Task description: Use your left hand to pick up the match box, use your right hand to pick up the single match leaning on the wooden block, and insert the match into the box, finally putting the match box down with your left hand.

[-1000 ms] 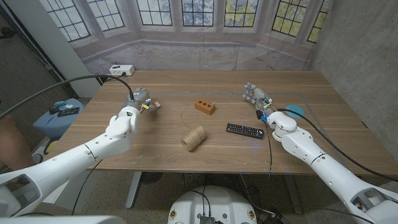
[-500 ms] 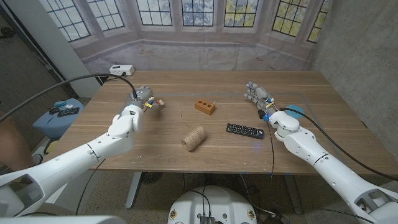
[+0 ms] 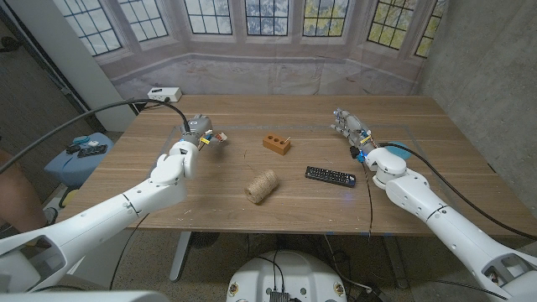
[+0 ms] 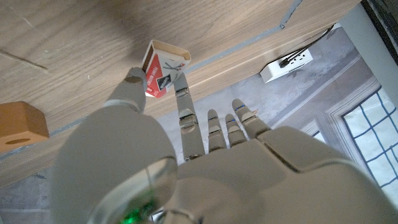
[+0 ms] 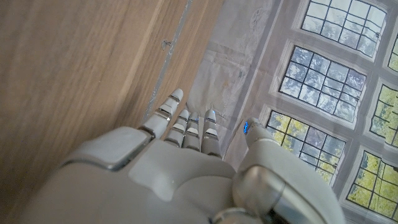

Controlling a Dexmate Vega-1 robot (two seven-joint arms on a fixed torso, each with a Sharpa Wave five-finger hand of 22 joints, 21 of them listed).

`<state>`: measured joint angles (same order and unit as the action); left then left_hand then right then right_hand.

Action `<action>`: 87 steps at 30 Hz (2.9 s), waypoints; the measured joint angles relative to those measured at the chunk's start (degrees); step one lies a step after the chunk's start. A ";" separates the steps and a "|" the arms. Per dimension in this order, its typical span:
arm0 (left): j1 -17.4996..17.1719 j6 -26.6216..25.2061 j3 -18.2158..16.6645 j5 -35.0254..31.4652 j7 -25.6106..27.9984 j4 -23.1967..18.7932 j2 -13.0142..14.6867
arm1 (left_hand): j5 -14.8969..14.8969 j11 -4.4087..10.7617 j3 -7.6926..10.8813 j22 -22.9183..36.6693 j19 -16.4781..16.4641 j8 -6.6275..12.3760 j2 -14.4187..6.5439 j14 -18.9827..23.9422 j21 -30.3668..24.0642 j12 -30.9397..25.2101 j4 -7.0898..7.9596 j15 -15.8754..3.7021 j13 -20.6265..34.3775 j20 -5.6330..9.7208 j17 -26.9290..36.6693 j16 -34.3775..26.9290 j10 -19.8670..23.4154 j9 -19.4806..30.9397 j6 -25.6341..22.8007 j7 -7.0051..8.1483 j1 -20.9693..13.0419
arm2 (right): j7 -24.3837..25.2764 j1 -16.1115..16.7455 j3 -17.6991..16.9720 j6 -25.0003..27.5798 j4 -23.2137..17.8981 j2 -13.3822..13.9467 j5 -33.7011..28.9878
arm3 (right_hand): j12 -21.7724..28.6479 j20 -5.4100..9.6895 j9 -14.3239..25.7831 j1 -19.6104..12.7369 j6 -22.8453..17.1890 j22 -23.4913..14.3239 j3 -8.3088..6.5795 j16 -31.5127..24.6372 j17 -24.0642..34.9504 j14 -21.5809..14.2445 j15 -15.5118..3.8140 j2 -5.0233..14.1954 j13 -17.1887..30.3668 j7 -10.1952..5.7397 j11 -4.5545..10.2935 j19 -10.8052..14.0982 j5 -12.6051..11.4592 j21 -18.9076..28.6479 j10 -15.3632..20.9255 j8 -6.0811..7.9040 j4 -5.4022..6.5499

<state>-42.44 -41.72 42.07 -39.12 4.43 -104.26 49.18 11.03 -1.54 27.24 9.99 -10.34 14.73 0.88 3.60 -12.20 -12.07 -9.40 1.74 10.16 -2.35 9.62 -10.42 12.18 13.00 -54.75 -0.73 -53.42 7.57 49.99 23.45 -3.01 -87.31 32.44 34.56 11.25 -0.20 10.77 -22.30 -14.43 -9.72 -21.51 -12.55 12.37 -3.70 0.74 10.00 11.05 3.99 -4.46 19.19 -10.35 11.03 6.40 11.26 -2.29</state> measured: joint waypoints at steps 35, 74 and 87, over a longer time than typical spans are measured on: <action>0.93 2.07 0.25 1.77 -0.18 -1.79 -2.19 | -0.01 -0.21 -0.48 0.00 -0.20 -0.18 -0.04 0.30 0.33 0.21 0.01 0.31 0.00 0.21 0.00 0.00 0.20 0.54 -0.12 0.12 -0.04 | 0.92 -0.03 0.66 2.16 -3.01 3.10 -3.89 | 0.00 -0.32 0.00 0.00 0.00 0.00 0.00 0.00 0.00 0.01 0.01 0.00 0.00 0.00 0.00 0.33 0.00 0.00 0.00 0.00 0.00; -1.57 5.83 -2.81 5.35 1.26 -5.03 -0.54 | 0.22 -0.20 -1.13 0.00 -0.20 -0.19 -1.69 0.30 0.55 0.43 0.17 0.31 0.00 0.21 0.00 0.00 0.83 0.68 -0.11 0.12 -1.71 | -0.37 -6.44 9.20 19.13 -13.64 10.98 -21.45 | 0.00 -0.93 0.00 -0.02 0.00 0.00 0.01 0.00 -0.12 0.20 0.20 -0.02 0.00 0.00 0.00 -0.30 0.00 0.00 0.00 0.00 -0.96; -2.06 6.95 -3.50 5.92 1.81 -5.61 -0.51 | 0.22 -0.20 -1.19 0.00 -0.20 -0.10 -1.69 0.30 0.55 0.43 0.23 0.31 0.00 0.21 0.00 0.00 0.83 1.01 -0.10 0.11 -1.71 | -2.12 -8.10 11.22 23.38 -16.43 12.71 -26.45 | 0.00 -0.93 0.00 -0.26 0.00 0.00 -0.01 0.00 -0.33 0.20 0.20 -0.26 0.00 0.00 0.00 -0.30 0.00 0.00 0.00 0.00 -1.28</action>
<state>-44.50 -34.77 38.57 -33.20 6.24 -109.87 48.67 11.25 -1.74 26.05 9.99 -10.55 14.63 -0.81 3.89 -11.65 -11.64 -9.17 2.05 10.16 -2.14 9.63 -10.42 13.01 14.01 -54.86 -0.61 -55.12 5.45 41.89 34.67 20.36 -103.75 45.16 8.11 11.25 -1.13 10.77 -22.56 -14.43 -9.72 -21.51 -12.55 12.04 -3.51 0.94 9.75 11.05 3.99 -4.46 18.89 -10.35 11.03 6.41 11.26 -3.57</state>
